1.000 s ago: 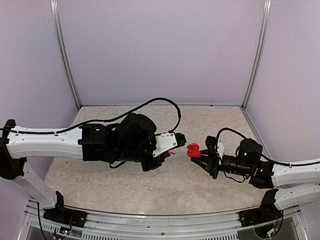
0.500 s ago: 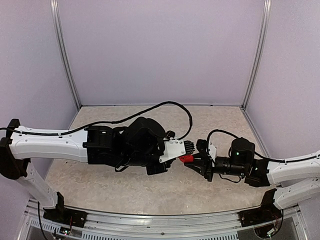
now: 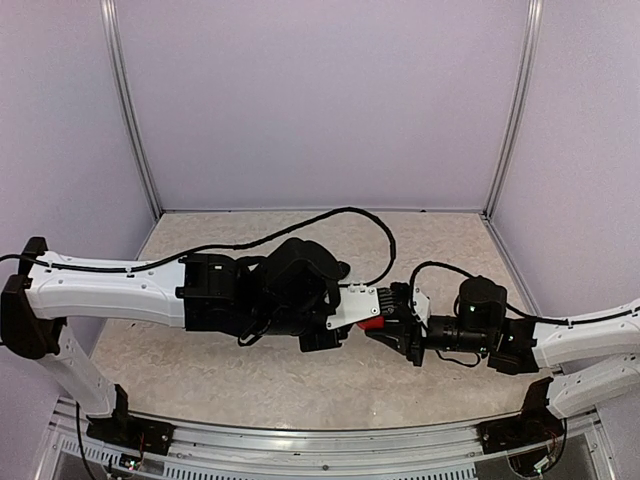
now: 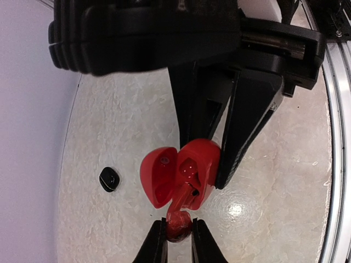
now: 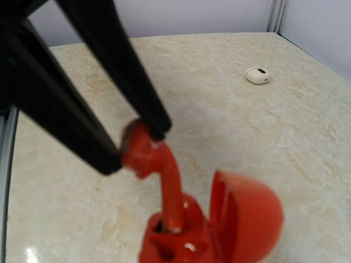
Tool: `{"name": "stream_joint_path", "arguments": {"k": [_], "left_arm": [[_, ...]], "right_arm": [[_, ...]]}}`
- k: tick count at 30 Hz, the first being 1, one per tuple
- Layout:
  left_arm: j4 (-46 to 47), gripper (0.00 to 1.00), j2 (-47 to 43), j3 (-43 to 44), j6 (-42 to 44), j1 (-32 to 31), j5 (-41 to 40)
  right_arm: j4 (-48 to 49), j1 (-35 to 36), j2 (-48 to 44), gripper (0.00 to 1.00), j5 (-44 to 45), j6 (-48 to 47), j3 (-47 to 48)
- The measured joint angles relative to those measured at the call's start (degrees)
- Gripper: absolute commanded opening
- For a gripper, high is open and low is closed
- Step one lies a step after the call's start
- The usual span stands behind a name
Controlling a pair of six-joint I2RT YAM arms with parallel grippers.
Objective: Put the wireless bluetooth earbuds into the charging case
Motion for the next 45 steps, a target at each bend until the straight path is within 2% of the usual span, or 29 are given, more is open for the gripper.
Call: {"name": "stream_joint_path", "arguments": {"k": [45], "left_arm": [[-3.3, 0.15, 1.6, 0.3, 2.8, -1.7, 0.9]], "right_arm": [[-1.9, 0.5, 0.9, 0.0, -0.9, -1.8, 0.7]]}}
